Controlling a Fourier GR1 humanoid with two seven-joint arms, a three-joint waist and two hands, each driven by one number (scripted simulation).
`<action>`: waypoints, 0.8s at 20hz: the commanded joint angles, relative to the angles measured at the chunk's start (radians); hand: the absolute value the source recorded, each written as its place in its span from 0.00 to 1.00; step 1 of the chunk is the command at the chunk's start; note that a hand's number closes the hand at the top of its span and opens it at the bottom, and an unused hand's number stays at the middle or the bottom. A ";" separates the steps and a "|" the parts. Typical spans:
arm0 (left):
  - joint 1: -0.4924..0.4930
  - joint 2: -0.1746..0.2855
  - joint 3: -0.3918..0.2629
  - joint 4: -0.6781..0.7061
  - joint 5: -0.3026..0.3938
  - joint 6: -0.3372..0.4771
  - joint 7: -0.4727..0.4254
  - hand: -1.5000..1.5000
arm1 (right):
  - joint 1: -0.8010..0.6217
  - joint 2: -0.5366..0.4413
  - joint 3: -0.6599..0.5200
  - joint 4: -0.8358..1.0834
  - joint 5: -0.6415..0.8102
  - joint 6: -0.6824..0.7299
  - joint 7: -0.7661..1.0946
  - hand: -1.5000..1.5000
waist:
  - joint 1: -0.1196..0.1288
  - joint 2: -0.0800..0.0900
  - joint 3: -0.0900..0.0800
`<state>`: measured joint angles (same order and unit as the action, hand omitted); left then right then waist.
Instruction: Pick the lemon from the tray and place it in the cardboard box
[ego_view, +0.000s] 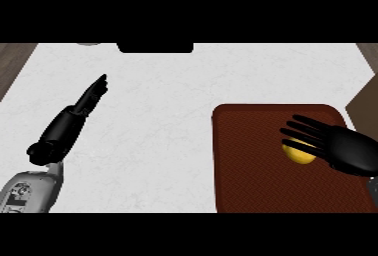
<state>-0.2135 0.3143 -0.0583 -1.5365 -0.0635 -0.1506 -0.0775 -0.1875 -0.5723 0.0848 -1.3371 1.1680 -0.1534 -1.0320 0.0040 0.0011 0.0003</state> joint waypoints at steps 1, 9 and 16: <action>-0.057 -0.021 0.015 0.042 -0.016 -0.013 0.020 0.50 | -0.066 -0.002 -0.009 0.064 0.015 0.000 -0.085 0.00 | -0.002 0.000 0.000; -0.009 -0.024 0.012 0.030 -0.017 -0.025 -0.015 0.50 | -0.047 0.029 0.047 0.007 -0.057 -0.139 -0.177 1.00 | -0.005 -0.001 0.000; -0.018 -0.018 0.016 -0.032 -0.009 -0.028 0.030 0.50 | -0.130 0.175 -0.133 0.253 -0.077 0.075 0.412 1.00 | 0.027 0.019 -0.004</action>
<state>-0.2275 0.2937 -0.0451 -1.5656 -0.0744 -0.1761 -0.0433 -0.2899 -0.4675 0.0570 -1.1947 1.1135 -0.1741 -0.8775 0.0189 0.0057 -0.0032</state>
